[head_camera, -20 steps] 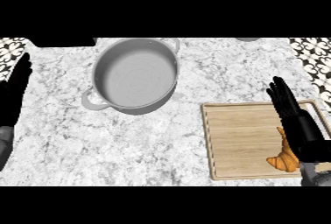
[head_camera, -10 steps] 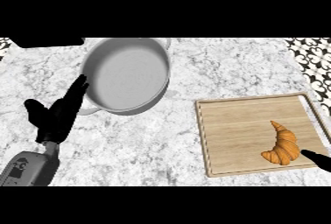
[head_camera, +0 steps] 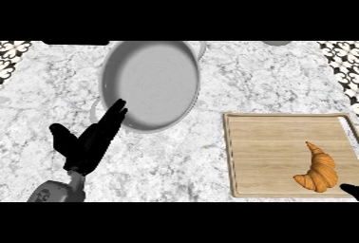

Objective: Pick the croissant from the tray and place it in the pot

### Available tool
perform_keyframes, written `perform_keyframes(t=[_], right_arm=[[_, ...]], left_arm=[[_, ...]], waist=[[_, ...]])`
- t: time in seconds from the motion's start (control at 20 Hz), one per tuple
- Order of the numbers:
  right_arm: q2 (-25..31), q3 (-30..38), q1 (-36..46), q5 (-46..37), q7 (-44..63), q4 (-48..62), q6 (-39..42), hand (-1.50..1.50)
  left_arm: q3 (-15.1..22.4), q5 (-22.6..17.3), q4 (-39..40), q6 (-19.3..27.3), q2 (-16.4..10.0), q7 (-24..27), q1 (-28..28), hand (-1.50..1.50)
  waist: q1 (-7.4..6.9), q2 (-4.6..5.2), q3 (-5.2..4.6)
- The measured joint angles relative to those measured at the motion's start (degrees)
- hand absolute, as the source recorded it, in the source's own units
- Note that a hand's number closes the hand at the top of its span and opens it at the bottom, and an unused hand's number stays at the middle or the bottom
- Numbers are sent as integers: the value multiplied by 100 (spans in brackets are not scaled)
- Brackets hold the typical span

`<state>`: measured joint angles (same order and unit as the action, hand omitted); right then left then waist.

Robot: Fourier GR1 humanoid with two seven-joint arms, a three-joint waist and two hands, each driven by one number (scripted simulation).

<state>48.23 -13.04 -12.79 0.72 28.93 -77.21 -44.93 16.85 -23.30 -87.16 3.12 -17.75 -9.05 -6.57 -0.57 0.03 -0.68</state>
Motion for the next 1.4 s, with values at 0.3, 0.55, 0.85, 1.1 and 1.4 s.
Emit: perform_keyframes(t=[0.3, 0.55, 0.85, 1.1, 1.4], right_arm=[[1075, -192, 161, -232, 2159, -1515, 602, -150], [1716, -12, 491, 155, 3436, -2540, 1267, -150], [2026, 182, 771, 529, 4099, -3106, 1557, -150], [1809, -42, 1045, 444, 4195, -3077, 1445, -150], [1422, -442, 1327, 206, 4264, -2775, 1361, -150]], left_arm=[[53, -56, -218, 15, 52, -173, 156, 0], [46, -80, -398, -39, 5, -211, 322, 0], [85, -21, -553, 24, 48, -321, 381, 0], [94, 14, -574, 6, 120, -325, 366, 0], [119, 83, -658, 21, 168, -413, 361, 0]], waist=[[12, -21, 14], [5, -27, 26], [8, -16, 40], [-43, 5, 48], [-84, 16, 54]])
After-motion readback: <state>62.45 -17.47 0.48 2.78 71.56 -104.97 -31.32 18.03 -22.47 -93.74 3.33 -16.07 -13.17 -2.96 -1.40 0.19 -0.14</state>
